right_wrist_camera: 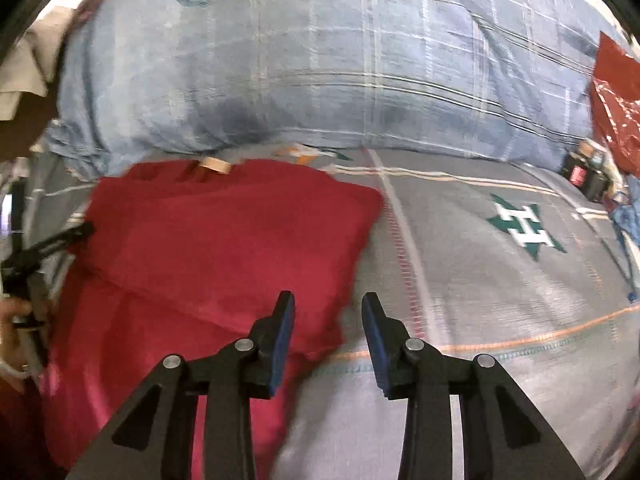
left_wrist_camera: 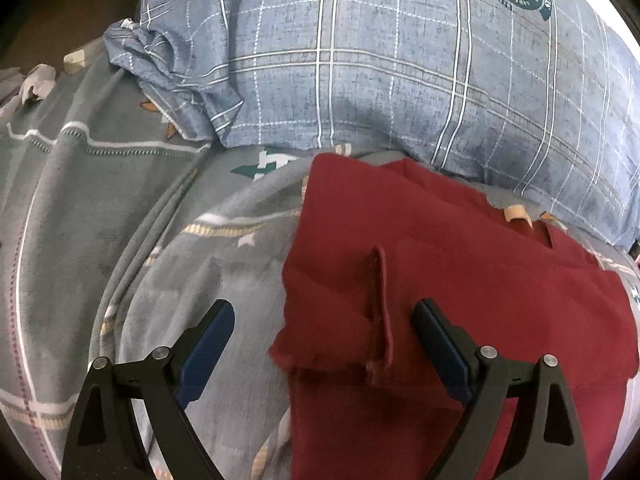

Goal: Fold small clothes

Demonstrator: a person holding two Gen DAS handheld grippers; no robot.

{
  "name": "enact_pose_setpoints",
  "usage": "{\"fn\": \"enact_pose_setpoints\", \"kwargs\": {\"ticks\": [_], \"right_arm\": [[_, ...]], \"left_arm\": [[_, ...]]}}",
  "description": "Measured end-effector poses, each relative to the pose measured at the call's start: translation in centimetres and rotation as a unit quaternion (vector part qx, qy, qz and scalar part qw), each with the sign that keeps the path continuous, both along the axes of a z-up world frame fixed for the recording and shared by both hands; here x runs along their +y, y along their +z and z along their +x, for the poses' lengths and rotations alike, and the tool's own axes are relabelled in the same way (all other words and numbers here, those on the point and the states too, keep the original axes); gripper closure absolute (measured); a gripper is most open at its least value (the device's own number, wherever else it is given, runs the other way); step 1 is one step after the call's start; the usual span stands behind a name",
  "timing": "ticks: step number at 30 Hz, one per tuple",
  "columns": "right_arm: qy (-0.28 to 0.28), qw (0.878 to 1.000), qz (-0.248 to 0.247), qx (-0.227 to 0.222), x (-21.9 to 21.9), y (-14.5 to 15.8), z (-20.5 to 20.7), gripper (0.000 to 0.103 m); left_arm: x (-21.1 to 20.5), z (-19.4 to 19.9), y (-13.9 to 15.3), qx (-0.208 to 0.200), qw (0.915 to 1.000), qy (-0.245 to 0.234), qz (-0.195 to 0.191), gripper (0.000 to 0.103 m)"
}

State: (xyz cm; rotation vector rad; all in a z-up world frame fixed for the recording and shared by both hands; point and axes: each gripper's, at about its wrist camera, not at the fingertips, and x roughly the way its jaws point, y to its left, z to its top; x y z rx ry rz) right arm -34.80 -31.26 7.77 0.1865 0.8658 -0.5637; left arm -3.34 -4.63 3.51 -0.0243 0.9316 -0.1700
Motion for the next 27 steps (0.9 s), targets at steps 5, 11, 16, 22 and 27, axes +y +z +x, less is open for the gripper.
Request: {"fn": "enact_pose_setpoints", "kwargs": {"ticks": [5,11,16,22,27], "right_arm": [[-0.013,0.999,-0.002,0.048,-0.2,-3.0,1.0,0.068],[-0.03,0.999,0.023,0.004,0.2,-0.9,-2.7,0.063],[-0.007,0.999,0.038,-0.014,2.4,0.6,-6.3,0.049],[0.015,0.998,0.054,0.004,5.2,-0.6,-8.5,0.047],[0.019,0.996,0.083,0.005,6.4,-2.1,-9.9,0.047]], "left_arm": [[1.1,-1.2,-0.2,0.013,0.9999,0.004,-0.004,0.01],[1.6,-4.5,2.3,0.001,0.9996,-0.006,0.028,0.011],[2.0,-8.9,4.3,-0.015,0.9991,-0.029,0.028,0.011],[3.9,-13.9,5.3,-0.013,0.9987,-0.039,0.031,0.011],[5.7,-17.0,5.4,0.001,0.9987,-0.042,0.028,0.011]]}}
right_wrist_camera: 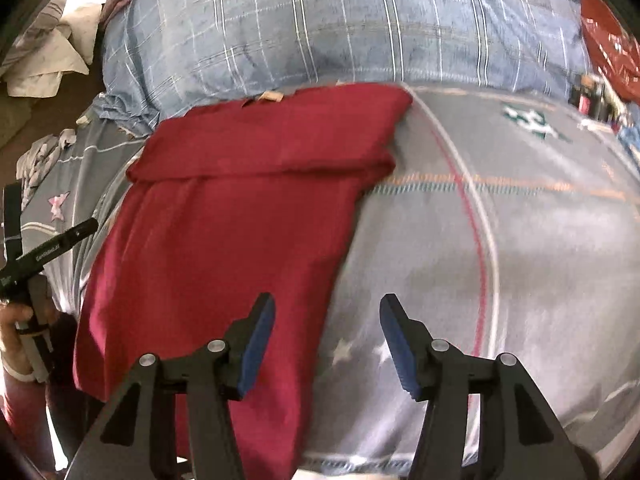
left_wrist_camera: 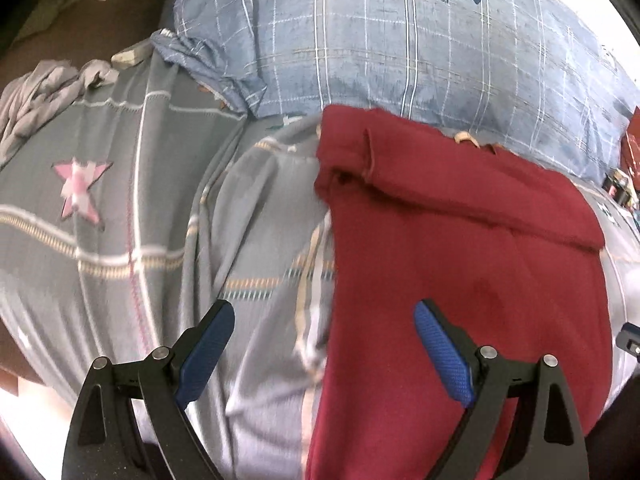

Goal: Fold small clothes

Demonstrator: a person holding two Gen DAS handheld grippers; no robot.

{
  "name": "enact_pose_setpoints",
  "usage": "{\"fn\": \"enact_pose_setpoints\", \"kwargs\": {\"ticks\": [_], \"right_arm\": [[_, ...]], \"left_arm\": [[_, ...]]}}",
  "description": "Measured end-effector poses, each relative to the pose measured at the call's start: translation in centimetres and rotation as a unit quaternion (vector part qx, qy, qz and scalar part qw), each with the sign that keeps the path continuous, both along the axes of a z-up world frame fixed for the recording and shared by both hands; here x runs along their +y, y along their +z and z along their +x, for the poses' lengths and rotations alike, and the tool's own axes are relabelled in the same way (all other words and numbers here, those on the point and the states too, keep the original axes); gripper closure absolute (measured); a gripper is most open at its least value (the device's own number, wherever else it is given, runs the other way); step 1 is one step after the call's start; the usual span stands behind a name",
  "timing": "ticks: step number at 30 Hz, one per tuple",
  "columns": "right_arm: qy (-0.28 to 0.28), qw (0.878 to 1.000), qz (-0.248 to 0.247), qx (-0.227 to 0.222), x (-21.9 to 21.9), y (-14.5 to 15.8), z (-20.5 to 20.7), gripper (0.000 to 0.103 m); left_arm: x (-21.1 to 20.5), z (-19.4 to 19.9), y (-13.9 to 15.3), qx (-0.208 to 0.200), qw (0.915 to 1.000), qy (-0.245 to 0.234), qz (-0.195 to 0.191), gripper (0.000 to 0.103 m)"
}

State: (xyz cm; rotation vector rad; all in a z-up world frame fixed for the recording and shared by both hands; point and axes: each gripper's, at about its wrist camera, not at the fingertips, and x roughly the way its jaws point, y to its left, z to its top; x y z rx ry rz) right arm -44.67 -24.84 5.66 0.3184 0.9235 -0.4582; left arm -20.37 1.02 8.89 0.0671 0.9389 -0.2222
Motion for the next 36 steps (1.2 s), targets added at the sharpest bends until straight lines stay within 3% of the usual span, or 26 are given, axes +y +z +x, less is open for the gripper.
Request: {"fn": "enact_pose_setpoints", "kwargs": {"ticks": [9,10,11,21,24,25,26,29,36], "right_arm": [[0.008,1.0,0.018,0.006,1.9,-3.0,-0.6,0.049],[0.014,1.0,0.002,0.004,2.3,-2.9,-0.4,0.064],[0.026,1.0,-0.004,0.007,2.6,-2.9,-0.1,0.094],[0.027,0.999,-0.026,0.019,2.4,-1.9,-1.8,0.096],[0.033,0.999,0.015,-0.003,2.6,-1.5,-3.3,0.075],[0.039,0.998,0.038,-0.009,2.8,-1.5,-3.8,0.05],[0.043,0.997,0.066,-0.012,2.9,-1.9,-4.5,0.034],[0.055,0.993,0.109,0.009,3.9,-3.6,-6.1,0.034],[0.066,0.986,0.144,0.045,5.5,-6.9,-6.0,0.035]], "left_arm": [[2.8,-3.2,-1.8,0.048,0.9986,0.003,-0.02,0.012],[2.9,-3.2,-2.2,0.056,0.9983,0.005,-0.016,0.012],[3.1,-3.3,-2.4,0.061,0.998,0.006,-0.014,0.012],[4.6,-6.2,-2.4,0.077,0.9961,0.008,-0.042,0.012],[4.7,-7.2,-2.7,0.084,0.9959,-0.007,-0.034,0.012],[4.7,-7.5,-2.8,0.087,0.9956,-0.011,-0.033,0.012],[4.6,-7.8,-2.9,0.09,0.9953,-0.015,-0.033,0.012],[4.6,-8.7,-3.2,0.101,0.994,-0.023,-0.033,0.012],[3.9,-9.2,-3.5,0.102,0.9941,-0.032,-0.02,0.012]]}}
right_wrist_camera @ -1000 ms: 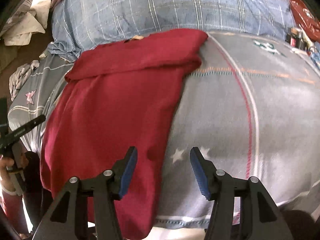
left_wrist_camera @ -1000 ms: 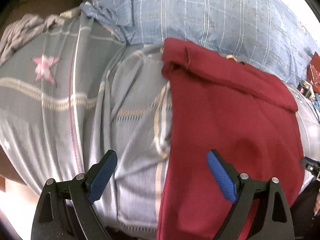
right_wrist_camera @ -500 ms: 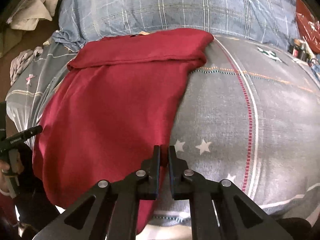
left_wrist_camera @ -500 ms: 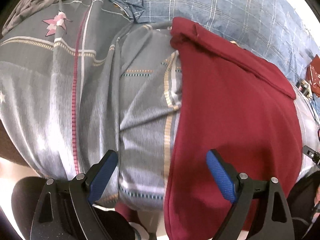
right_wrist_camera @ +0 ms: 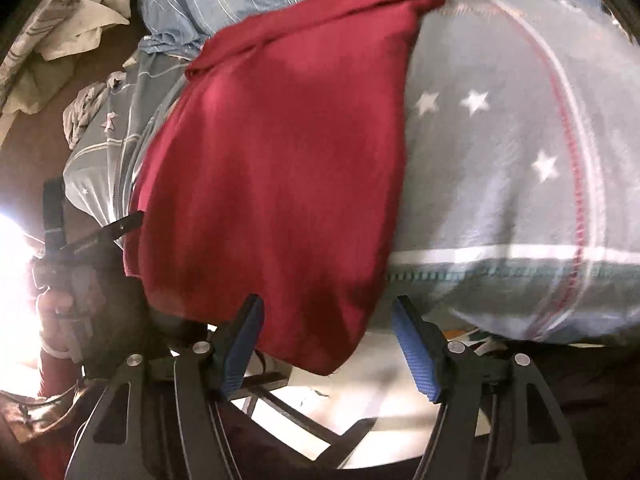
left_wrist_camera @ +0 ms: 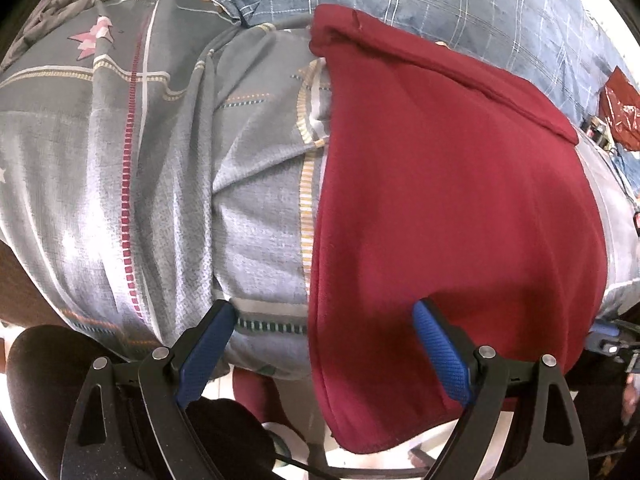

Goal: Fold small clothes

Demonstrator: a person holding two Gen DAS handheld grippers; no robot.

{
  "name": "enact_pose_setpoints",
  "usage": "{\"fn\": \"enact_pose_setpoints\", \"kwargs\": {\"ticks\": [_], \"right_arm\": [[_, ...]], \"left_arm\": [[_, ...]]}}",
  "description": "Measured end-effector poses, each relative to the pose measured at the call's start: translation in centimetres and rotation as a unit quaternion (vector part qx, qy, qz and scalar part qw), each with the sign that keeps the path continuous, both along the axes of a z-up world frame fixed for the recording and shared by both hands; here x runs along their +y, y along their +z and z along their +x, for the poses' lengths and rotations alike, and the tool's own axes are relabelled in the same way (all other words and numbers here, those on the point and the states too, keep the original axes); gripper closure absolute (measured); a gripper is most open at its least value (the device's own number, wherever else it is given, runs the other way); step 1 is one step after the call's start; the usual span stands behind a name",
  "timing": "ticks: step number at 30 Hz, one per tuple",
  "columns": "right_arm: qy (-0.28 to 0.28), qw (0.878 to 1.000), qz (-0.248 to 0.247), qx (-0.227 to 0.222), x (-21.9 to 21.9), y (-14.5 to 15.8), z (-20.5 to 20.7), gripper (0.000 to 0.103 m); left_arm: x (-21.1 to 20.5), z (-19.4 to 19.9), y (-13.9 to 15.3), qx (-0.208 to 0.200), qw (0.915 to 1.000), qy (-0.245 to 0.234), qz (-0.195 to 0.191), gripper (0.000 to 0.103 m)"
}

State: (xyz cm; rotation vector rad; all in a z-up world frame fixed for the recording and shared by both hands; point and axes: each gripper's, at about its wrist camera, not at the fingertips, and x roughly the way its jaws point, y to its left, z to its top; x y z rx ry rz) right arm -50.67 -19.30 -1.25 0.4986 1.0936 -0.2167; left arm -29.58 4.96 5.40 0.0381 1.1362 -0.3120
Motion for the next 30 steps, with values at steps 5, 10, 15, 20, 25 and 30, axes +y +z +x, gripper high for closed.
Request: {"fn": "enact_pose_setpoints", "kwargs": {"ticks": [5,10,15,20,25,30], "right_arm": [[0.008,0.999,0.025,0.03,0.2,-1.7,0.7,0.034],[0.039,0.999,0.021,0.029,1.4,-1.8,1.6,0.059],[0.049,0.999,0.022,0.007,2.2,-0.7,1.6,0.088],[0.064,0.997,0.036,-0.037,2.7,2.1,1.3,0.092],[0.074,0.994,0.032,-0.08,3.3,5.2,2.3,0.092],[0.059,0.985,0.043,-0.156,1.4,9.3,3.1,0.092]], "left_arm": [[0.1,-0.3,-0.5,0.01,0.9999,-0.001,-0.003,0.012],[0.2,-0.5,-0.5,0.018,0.9998,-0.005,-0.007,0.024],[0.9,-1.0,0.4,0.024,0.9993,-0.012,-0.025,0.089],[1.3,-1.2,1.2,0.045,0.9972,-0.023,-0.055,0.097],[1.6,-0.9,5.1,0.019,0.9946,-0.037,-0.095,0.097],[2.2,1.6,10.0,-0.037,0.9891,-0.026,-0.14,0.097]]}}
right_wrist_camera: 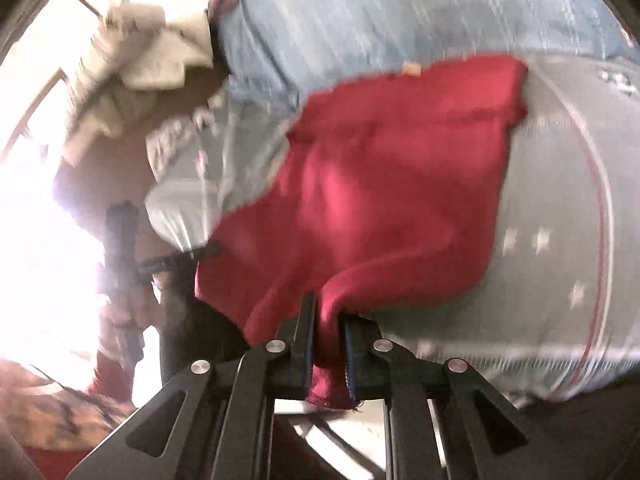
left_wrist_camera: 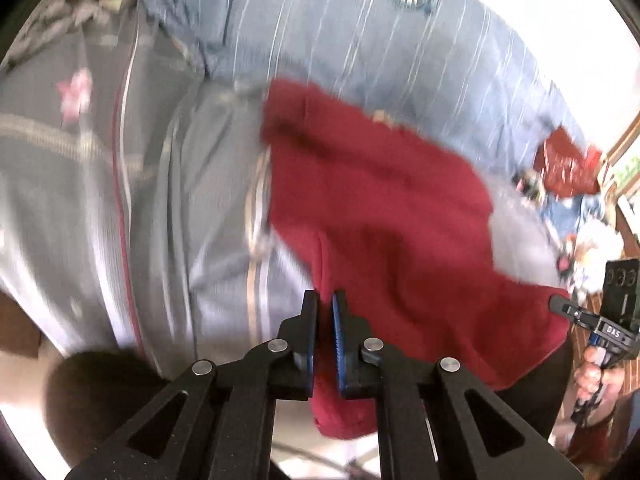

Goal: Fold small clothes

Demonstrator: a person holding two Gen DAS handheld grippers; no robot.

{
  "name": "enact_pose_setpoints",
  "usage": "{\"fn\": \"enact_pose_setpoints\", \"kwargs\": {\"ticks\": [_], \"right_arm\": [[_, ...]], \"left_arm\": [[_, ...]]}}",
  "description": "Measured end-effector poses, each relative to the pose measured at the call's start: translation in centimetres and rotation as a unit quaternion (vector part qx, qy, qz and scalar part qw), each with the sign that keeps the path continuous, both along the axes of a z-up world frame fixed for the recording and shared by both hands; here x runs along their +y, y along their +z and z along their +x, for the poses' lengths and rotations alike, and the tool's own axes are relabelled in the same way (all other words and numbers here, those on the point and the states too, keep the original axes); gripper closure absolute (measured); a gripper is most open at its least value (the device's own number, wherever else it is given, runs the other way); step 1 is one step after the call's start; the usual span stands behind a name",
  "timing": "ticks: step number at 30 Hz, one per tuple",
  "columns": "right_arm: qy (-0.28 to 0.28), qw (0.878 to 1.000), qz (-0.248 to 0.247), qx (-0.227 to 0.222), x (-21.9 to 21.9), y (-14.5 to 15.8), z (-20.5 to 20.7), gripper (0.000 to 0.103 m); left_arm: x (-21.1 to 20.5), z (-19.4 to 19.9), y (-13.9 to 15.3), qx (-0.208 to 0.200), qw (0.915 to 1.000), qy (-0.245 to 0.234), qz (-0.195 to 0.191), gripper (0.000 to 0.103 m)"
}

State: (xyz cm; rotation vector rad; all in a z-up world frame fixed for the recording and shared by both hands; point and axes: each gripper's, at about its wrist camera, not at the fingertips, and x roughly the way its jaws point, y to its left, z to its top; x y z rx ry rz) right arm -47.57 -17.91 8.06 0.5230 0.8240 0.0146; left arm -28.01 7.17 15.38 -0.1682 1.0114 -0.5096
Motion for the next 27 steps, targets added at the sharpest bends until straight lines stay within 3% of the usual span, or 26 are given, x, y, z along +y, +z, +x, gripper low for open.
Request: {"fn": "enact_pose_setpoints", "kwargs": {"ticks": [5,6,9,13,16,18,20,21,22,27], "right_arm": [[-0.063,0.996,-0.006,-0.067,-4.2,3.4,2.8,0.092],[-0.073,0.995,-0.009,-0.074,-5.1,3.8,3.7,0.092],[-0.102,0.991,-0.017,-0.079,-7.9,4.7,6.1,0.092],[-0.137,0.988,-0.026,-0.067,-12.4,4.9,10.5,0.092],[-0.147,0.988,-0.025,-0.05,-15.7,3.9,13.5,0.092],[-0.148,0.988,-0.031,-0.027,-17.1,2.6,15.7,0.092],[-0.143,0.989,-0.034,-0.009,-17.8,1.5,17.1,0.092],[-0.138,0.99,-0.036,-0.005,-18.0,1.1,17.4,0.092],[-0.133,0.99,-0.04,-0.003,-17.9,0.8,17.6,0.092],[-0.128,0.991,-0.036,0.004,-18.4,-0.4,18.1,0.092]], "left_arm": [[-1.6,4.0,3.7,-0.052,0.9982,0.021,-0.022,0.097],[-1.9,5.2,4.1,-0.061,0.9974,0.028,-0.026,0.103],[-3.4,9.0,4.7,-0.085,0.9942,0.058,-0.029,0.103],[-5.2,13.9,2.2,-0.052,0.9946,0.08,-0.04,0.103],[-6.4,15.7,0.1,-0.028,0.9964,0.066,-0.046,0.102],[-7.0,16.7,-0.7,-0.017,0.9975,0.051,-0.046,0.091],[-6.9,16.8,-1.1,-0.01,0.9985,0.035,-0.04,0.061],[-6.6,16.6,-1.4,-0.008,0.9985,0.027,-0.046,0.036],[-6.2,17.0,-1.6,-0.007,0.9979,0.024,-0.059,0.025],[-4.4,18.4,-3.2,0.035,0.9947,0.03,-0.091,0.025]]}}
